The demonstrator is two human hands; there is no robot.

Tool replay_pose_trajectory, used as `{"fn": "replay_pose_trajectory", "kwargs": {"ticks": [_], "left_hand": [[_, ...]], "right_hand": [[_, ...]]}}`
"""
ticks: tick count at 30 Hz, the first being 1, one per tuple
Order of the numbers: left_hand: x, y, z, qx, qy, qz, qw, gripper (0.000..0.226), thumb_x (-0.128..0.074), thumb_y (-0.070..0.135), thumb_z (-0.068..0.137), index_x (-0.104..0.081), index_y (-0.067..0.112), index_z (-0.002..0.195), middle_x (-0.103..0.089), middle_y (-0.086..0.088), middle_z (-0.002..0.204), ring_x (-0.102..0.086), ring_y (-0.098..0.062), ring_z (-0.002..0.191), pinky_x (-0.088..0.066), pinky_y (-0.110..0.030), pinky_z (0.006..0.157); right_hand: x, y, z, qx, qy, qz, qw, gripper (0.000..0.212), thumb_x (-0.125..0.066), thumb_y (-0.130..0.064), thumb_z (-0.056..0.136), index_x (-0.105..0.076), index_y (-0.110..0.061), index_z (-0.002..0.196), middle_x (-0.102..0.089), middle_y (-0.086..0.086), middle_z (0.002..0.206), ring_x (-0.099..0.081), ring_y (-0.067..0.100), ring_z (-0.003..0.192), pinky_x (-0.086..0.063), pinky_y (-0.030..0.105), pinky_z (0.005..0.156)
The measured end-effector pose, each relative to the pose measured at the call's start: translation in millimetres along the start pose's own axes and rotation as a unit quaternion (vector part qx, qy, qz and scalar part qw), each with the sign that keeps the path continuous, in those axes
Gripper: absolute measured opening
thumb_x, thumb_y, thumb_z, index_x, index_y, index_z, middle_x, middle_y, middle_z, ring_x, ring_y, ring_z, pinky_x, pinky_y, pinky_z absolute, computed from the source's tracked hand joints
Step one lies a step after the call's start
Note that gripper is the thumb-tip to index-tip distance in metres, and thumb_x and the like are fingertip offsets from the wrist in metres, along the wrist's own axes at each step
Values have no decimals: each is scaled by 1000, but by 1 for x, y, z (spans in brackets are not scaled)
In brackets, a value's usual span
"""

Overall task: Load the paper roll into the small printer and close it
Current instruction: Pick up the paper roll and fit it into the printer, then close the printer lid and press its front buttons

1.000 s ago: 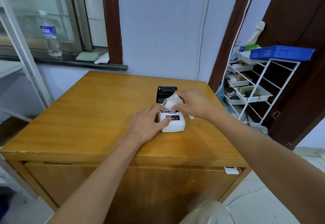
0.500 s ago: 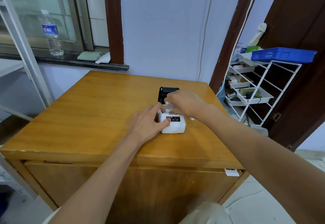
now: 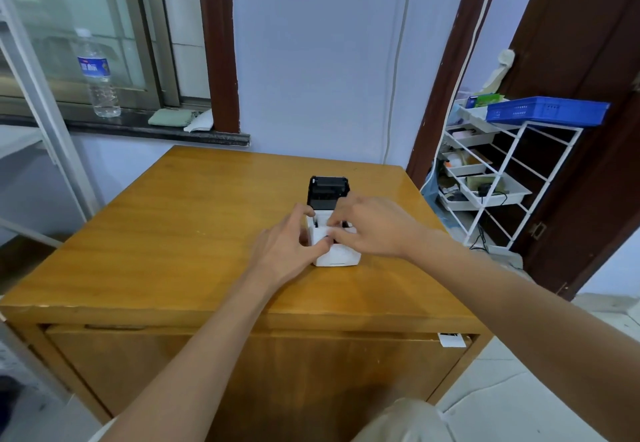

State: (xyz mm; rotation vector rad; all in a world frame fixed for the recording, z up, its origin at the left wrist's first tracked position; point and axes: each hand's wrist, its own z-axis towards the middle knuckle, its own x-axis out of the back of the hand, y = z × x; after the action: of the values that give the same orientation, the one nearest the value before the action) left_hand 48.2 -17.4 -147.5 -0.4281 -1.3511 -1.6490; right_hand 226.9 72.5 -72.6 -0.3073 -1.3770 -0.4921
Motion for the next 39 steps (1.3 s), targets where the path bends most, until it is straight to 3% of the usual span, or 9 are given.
{"fn": "replay_pose_trajectory", "kwargs": {"ticks": [5, 9, 17, 21, 26, 29, 34, 36, 39], "left_hand": [[-1, 1, -2, -22, 5, 24, 999, 53, -51, 71, 88, -42, 42, 131, -66, 13, 98, -65, -18, 80, -36, -30, 57], [-4, -1, -1, -24, 3, 32, 999, 57, -46, 73, 86, -41, 45, 135, -64, 11, 103, -65, -21, 82, -39, -33, 61], [-4, -1, -1, -13, 3, 6, 1000, 43, -35, 54, 103, -33, 43, 144, -67, 5, 126, -64, -22, 85, -50, -38, 74], [-7, 0, -3, -27, 2, 50, 998, 61, -36, 72, 90, -30, 46, 145, -64, 5, 127, -67, -28, 90, -55, -41, 75], [-7, 0, -1, -2, 3, 21, 1000, 64, -49, 71, 87, -30, 49, 144, -66, 8, 112, -67, -25, 89, -54, -38, 76], [-7, 1, -1, 1, -4, 18, 1000, 72, -50, 75, 85, -24, 49, 147, -66, 10, 103, -67, -21, 82, -57, -38, 72], [-3, 3, 0, 20, -8, -3, 1000, 91, -58, 72, 83, -12, 40, 155, -65, 10, 96, -68, -18, 82, -59, -41, 68], [-2, 3, -1, 29, -10, -10, 999, 96, -61, 71, 82, -10, 36, 156, -66, 11, 97, -69, -16, 84, -60, -41, 69], [-1, 4, -1, 31, -13, -8, 999, 100, -62, 73, 81, -11, 33, 157, -64, 14, 95, -69, -15, 84, -60, -42, 69]], "right_hand": [[-17, -2, -30, 3, 35, -28, 999, 42, -42, -35, 107, -67, -22, 139, -72, -5, 126, -66, 19, 116, -59, 41, 79], [-37, -8, -52, 10, 82, -117, 990, 48, -45, -42, 108, -60, -18, 147, -66, 0, 142, -65, 22, 124, -63, 39, 76], [-52, -14, -58, 33, 150, -173, 973, 50, -51, -42, 105, -61, -14, 145, -64, 6, 125, -62, 28, 110, -54, 42, 90], [-51, -20, -60, 9, 164, -131, 978, 48, -52, -43, 104, -68, -15, 140, -67, 4, 122, -62, 24, 109, -55, 40, 89], [-39, -19, -51, -84, 213, 59, 972, 40, -45, -35, 106, -76, -21, 126, -70, -4, 119, -59, 15, 111, -39, 27, 85], [-19, -11, -30, -125, 253, 97, 955, 38, -50, -21, 104, -67, -18, 137, -66, 0, 133, -61, 18, 117, -49, 31, 79], [6, 3, 23, -147, 142, 125, 971, 55, -45, -25, 109, -41, -17, 163, -46, 3, 165, -49, 26, 146, -51, 45, 108], [6, 5, 36, -153, 105, 128, 974, 50, -44, -30, 110, -46, -19, 159, -52, 3, 160, -52, 27, 143, -51, 44, 106], [-2, 2, 39, -158, 144, 84, 973, 33, -48, -28, 109, -66, -19, 135, -66, 1, 134, -64, 26, 118, -57, 44, 87]]}}
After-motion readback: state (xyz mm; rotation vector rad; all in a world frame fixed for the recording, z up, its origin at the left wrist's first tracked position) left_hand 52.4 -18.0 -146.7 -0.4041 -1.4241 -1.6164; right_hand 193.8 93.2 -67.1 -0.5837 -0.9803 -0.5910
